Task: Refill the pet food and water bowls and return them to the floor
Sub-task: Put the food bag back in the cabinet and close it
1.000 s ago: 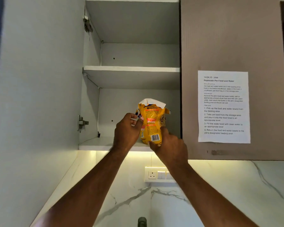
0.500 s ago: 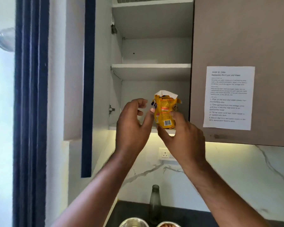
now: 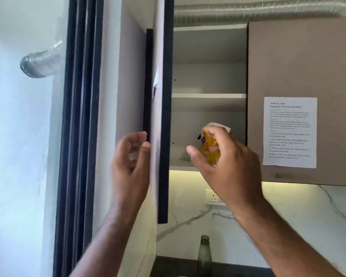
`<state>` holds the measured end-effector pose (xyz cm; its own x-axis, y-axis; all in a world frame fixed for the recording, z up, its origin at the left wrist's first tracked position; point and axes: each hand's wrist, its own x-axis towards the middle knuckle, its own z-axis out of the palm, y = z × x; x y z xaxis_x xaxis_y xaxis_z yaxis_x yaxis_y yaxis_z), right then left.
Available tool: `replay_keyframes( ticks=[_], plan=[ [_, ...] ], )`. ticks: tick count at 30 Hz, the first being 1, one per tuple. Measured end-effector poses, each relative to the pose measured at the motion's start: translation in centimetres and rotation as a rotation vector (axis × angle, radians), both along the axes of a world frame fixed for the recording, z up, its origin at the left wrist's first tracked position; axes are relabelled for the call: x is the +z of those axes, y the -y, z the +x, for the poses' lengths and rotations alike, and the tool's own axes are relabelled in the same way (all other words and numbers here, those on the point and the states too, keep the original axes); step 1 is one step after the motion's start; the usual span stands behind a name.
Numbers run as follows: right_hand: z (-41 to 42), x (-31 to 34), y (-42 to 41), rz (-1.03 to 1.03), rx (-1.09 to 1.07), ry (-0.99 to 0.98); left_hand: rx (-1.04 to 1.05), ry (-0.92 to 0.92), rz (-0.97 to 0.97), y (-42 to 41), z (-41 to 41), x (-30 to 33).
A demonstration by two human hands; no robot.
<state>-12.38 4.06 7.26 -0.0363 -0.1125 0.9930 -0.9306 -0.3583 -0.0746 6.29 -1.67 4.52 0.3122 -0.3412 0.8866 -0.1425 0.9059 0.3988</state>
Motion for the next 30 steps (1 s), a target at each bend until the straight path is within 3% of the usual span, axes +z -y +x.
replay_keyframes(
  ticks=[4, 13, 21, 25, 30],
  plan=[
    [2.8, -0.3, 0.0, 0.004, 0.018, -0.012, -0.306, 0.105, 0.165, 3.8, 0.5, -0.6],
    [4.1, -3.2, -0.7, -0.027, 0.03, -0.045, -0.359, 0.154, 0.094, 7.0, -1.5, -1.4],
    [-3.4, -4.7, 3.8, -0.041, -0.347, -0.092, -0.365, 0.375, 0.045, 9.4, -7.6, -1.6],
    [-9.4, -5.5, 7.5, 0.015, -0.659, -0.15, -0.437, 0.473, 0.053, 11.2, -10.2, -2.5],
    [-16.5, -6.2, 13.0, 0.153, -0.802, -0.168, -0.227, 0.538, 0.046, 14.2, -13.2, -3.6]
  ],
)
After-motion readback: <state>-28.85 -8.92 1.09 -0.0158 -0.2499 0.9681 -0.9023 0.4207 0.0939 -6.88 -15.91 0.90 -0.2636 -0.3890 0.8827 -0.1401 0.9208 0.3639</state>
